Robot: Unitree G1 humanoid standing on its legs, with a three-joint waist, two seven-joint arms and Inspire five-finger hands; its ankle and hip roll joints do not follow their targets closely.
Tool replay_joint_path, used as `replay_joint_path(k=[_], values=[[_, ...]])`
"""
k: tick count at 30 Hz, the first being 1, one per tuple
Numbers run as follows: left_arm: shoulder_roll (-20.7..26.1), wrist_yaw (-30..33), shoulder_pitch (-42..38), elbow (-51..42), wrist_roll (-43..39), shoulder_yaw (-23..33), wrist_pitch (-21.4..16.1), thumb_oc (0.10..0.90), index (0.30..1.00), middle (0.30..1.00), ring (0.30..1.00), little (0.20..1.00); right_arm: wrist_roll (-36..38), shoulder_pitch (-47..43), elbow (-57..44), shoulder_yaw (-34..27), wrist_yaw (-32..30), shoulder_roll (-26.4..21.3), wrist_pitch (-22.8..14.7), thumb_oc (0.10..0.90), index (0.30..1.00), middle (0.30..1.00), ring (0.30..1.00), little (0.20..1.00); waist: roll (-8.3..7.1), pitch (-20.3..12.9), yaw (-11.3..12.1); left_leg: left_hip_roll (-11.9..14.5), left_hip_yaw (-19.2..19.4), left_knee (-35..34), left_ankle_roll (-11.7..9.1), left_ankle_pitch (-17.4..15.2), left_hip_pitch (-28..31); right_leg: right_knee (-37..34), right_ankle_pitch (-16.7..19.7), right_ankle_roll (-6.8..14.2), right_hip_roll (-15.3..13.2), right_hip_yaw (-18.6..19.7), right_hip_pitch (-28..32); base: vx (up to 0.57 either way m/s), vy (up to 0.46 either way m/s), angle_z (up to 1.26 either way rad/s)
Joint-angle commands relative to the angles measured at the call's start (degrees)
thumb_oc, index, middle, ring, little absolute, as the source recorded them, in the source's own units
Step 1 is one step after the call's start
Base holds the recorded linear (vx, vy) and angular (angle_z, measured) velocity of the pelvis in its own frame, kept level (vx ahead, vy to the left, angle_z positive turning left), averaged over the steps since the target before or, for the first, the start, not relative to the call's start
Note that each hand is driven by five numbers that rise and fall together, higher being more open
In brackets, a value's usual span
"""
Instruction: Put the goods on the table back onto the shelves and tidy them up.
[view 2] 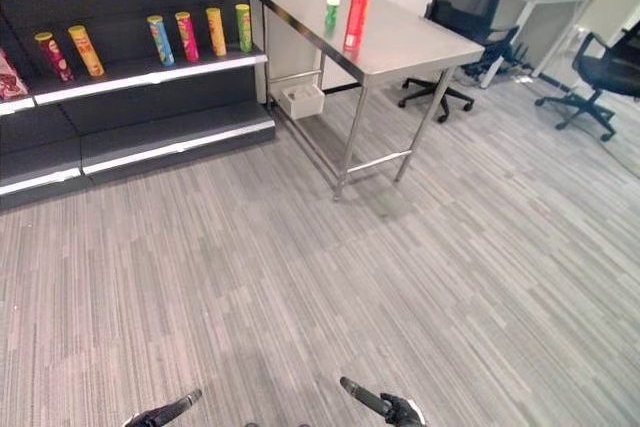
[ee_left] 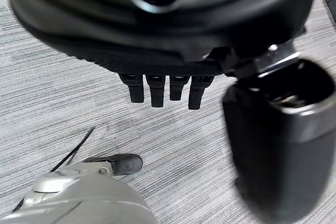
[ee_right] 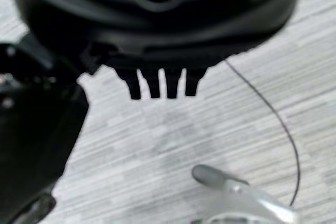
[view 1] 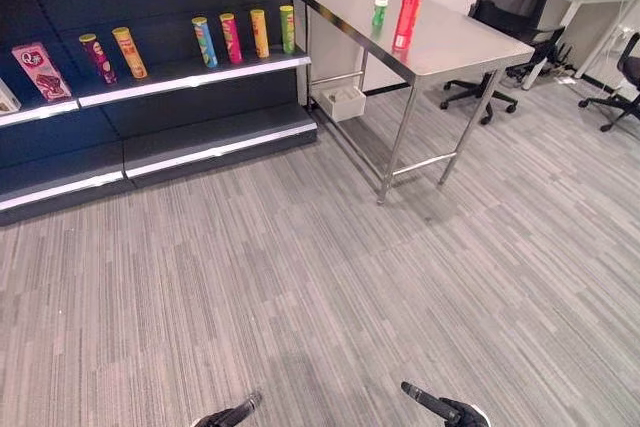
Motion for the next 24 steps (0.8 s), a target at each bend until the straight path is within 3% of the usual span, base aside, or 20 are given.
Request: replay_joint_path(k=[1, 19, 24], values=[[1.25, 0.2, -3.46, -2.03, -1.08, -0.89, -2.34, 0.8, 0.9, 0.9, 0.9, 0.9, 1.06, -1.42, -4.42, 0.63, -1.55, -3.59, -2.18, 0.8, 0.9, 0.9, 0.9, 0.9, -1.46, 0.02, 0.69, 4.25, -0.59, -2.12, -5.11, -1.16, 1.36, -1.71, 2.11, 8.31, -5.32, 0.5, 0.62, 0.02, -0.012, -0.04], [1.24, 0.91, -4.4, -2.89, -2.42, -0.75, -2.15, 0.8, 0.9, 0.9, 0.9, 0.9, -1.59, -0.82, -1.21, 3.75, -0.08, -3.65, -1.37, 0.8, 0.9, 0.9, 0.9, 0.9, -1.87, 1.39, 1.16, 5.62, -1.74, -1.8, -5.73, -0.58, 1.47, -1.71, 1.16, 7.32, -3.9, 0.51, 0.33, 0.01, -0.044, 0.0], [1.34, 1.32, -5.99, -2.7, -2.9, -1.39, -2.4, 0.8, 0.9, 0.9, 0.9, 0.9, -1.42, -1.89, 0.37, 4.53, -0.14, -3.73, -1.49, 0.8, 0.9, 0.9, 0.9, 0.9, -2.7, 3.73, 1.52, 5.33, -2.81, 6.52, -6.32, -2.11, -3.68, -1.71, 0.73, 6.23, -3.68, 0.07, -0.09, -0.03, -0.107, 0.06]])
